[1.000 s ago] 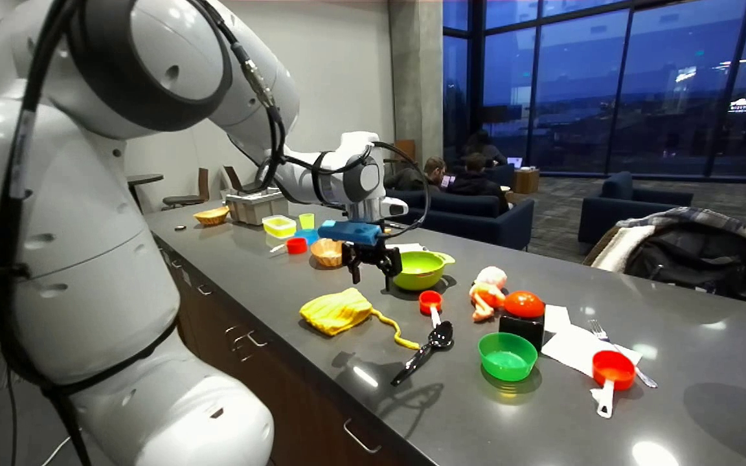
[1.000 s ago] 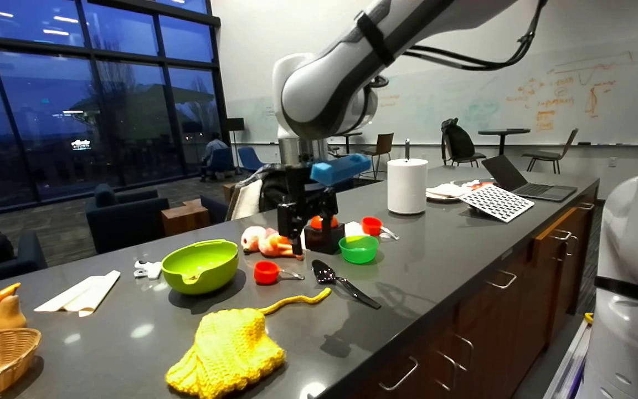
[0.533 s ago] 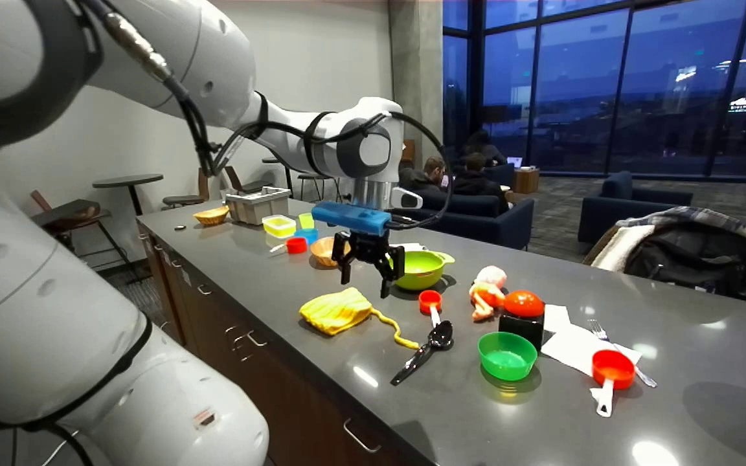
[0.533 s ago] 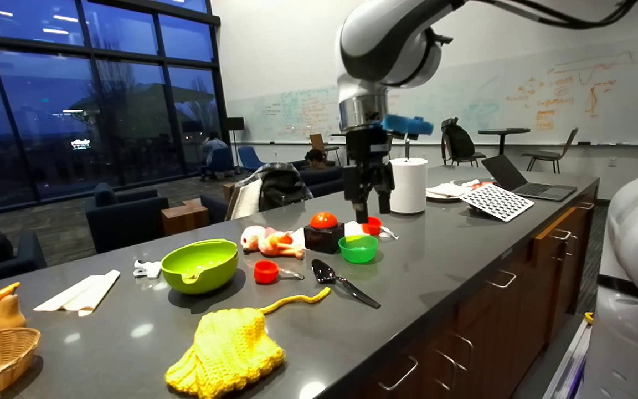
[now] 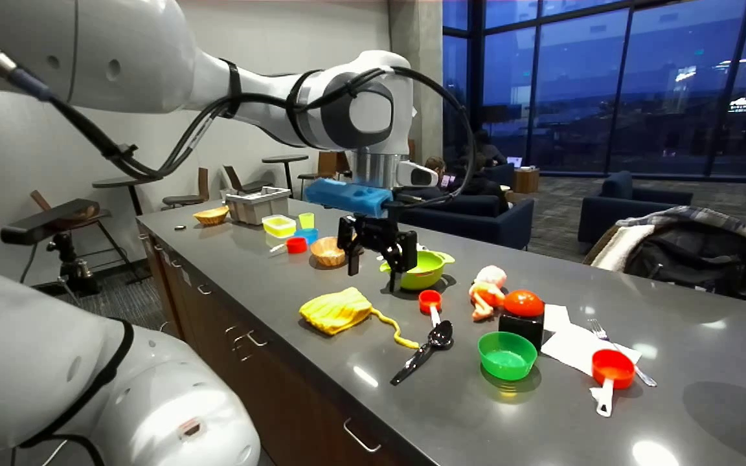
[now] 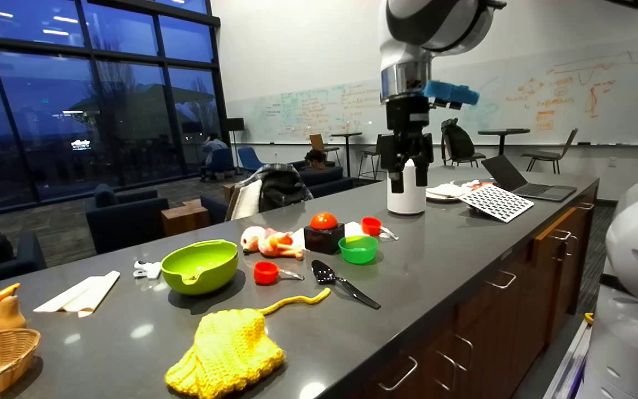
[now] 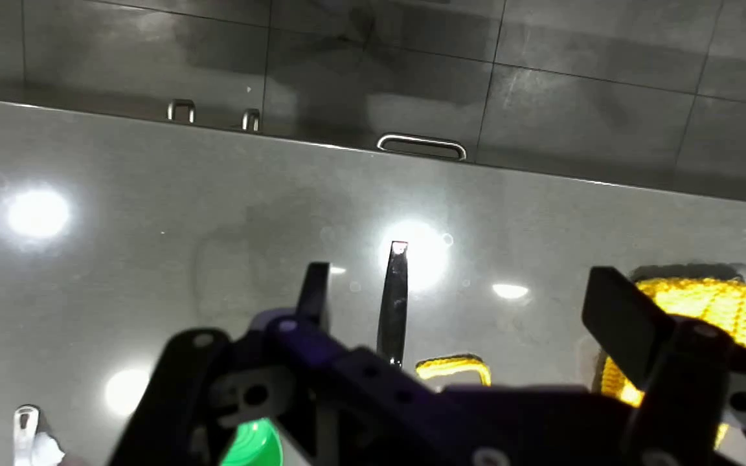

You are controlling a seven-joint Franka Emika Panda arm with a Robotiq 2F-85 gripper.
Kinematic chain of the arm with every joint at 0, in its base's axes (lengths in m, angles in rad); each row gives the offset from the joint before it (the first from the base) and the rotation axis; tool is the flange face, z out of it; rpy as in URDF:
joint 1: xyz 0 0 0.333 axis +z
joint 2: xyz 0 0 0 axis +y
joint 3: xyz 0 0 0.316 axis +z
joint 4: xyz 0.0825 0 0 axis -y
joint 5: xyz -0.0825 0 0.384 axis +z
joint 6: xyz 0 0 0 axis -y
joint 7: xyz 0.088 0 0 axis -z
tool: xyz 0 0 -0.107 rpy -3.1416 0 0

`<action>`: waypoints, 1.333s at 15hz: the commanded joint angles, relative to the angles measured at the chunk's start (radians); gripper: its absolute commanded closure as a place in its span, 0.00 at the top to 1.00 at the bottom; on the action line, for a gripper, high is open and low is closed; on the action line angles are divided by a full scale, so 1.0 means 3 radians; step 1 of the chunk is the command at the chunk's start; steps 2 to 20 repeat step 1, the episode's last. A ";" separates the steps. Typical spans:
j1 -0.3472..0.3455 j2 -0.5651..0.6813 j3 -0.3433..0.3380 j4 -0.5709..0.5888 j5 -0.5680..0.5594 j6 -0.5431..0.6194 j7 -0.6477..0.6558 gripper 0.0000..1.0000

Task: Fold the yellow knitted item

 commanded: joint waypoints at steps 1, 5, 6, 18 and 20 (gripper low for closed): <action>-0.0060 -0.0193 0.0004 -0.0076 -0.0071 -0.0050 0.0074 1.00; -0.0060 -0.0193 0.0004 -0.0076 -0.0071 -0.0050 0.0074 1.00; -0.0060 -0.0193 0.0004 -0.0076 -0.0071 -0.0050 0.0074 1.00; -0.0060 -0.0193 0.0004 -0.0076 -0.0071 -0.0050 0.0074 1.00; -0.0060 -0.0193 0.0004 -0.0076 -0.0071 -0.0050 0.0074 1.00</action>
